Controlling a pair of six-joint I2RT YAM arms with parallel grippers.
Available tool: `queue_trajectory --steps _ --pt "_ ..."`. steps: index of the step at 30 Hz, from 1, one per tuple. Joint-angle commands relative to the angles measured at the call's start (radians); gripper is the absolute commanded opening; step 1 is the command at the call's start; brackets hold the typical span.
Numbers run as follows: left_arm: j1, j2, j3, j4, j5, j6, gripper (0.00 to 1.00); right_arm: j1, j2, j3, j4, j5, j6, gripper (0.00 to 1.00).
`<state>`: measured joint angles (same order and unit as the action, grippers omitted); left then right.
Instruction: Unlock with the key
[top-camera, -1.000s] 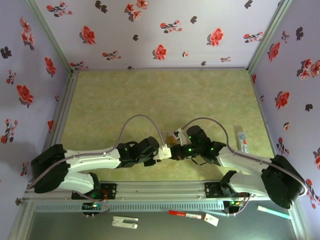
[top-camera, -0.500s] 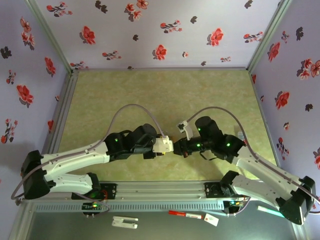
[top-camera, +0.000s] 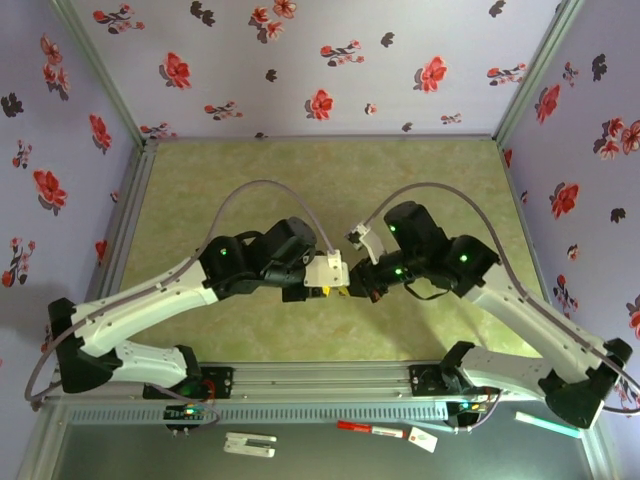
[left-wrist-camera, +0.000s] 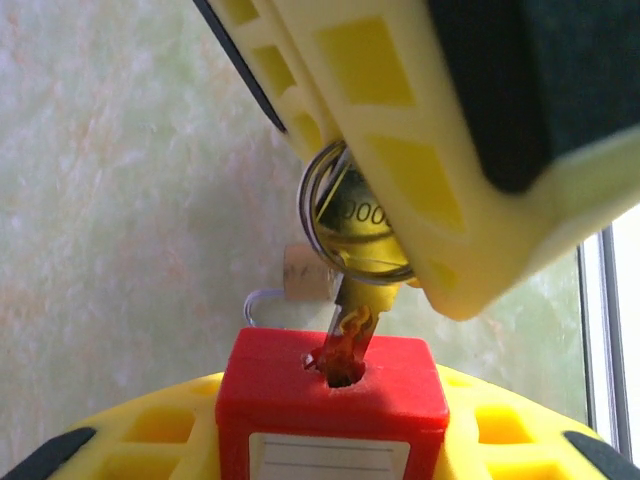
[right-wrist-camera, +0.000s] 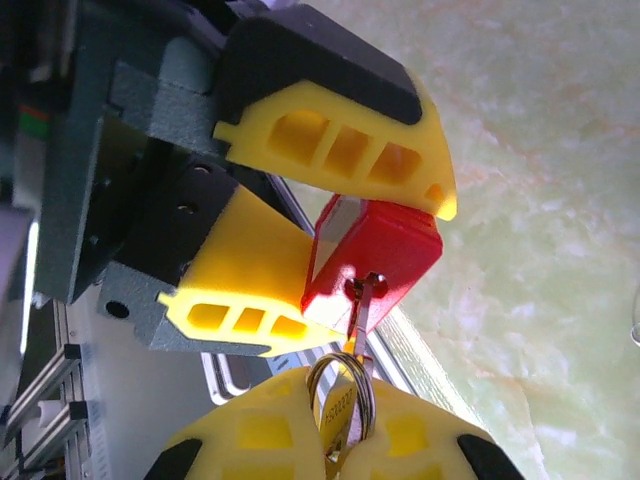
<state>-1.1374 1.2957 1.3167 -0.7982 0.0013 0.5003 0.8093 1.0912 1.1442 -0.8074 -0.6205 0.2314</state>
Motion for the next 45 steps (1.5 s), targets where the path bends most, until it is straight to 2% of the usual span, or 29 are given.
queue_trajectory --steps 1,3,6,8,10,13,16,19,30,37,43,45 --pt "-0.027 0.004 0.119 0.184 0.123 -0.034 0.00 0.017 0.136 -0.004 -0.040 0.046 -0.010 0.00" --pt "-0.027 0.002 0.124 0.211 0.119 -0.031 0.00 0.028 0.171 -0.006 0.020 0.031 0.032 0.00" --pt "-0.022 0.005 0.140 0.231 0.185 -0.047 0.00 0.065 0.146 -0.011 0.083 0.099 -0.007 0.00" --pt "-0.021 0.007 0.136 0.254 0.205 -0.061 0.00 0.058 0.124 -0.041 0.183 0.098 0.063 0.00" --pt "-0.022 -0.004 0.107 0.286 0.195 -0.060 0.00 0.029 0.144 -0.063 0.267 0.013 0.148 0.00" --pt "-0.010 -0.032 0.035 0.328 0.161 -0.079 0.00 0.005 0.189 -0.040 0.210 -0.008 0.160 0.00" --pt "0.026 -0.044 -0.004 0.314 0.214 -0.128 0.00 -0.012 0.189 -0.024 0.145 0.010 0.139 0.05" --pt "0.047 -0.035 -0.039 0.287 0.215 -0.148 0.00 -0.025 0.193 -0.010 0.098 0.025 0.138 0.07" --pt "0.116 -0.010 -0.199 0.301 0.236 -0.189 0.00 -0.073 0.196 -0.064 0.100 -0.011 0.190 0.11" --pt "0.133 0.028 -0.252 0.303 0.236 -0.199 0.00 -0.100 0.220 -0.063 0.096 -0.037 0.190 0.23" --pt "0.141 0.053 -0.277 0.316 0.236 -0.214 0.00 -0.121 0.236 -0.071 0.096 -0.043 0.220 0.25" --pt "0.146 0.059 -0.285 0.320 0.236 -0.215 0.00 -0.127 0.236 -0.076 0.097 -0.044 0.228 0.28"
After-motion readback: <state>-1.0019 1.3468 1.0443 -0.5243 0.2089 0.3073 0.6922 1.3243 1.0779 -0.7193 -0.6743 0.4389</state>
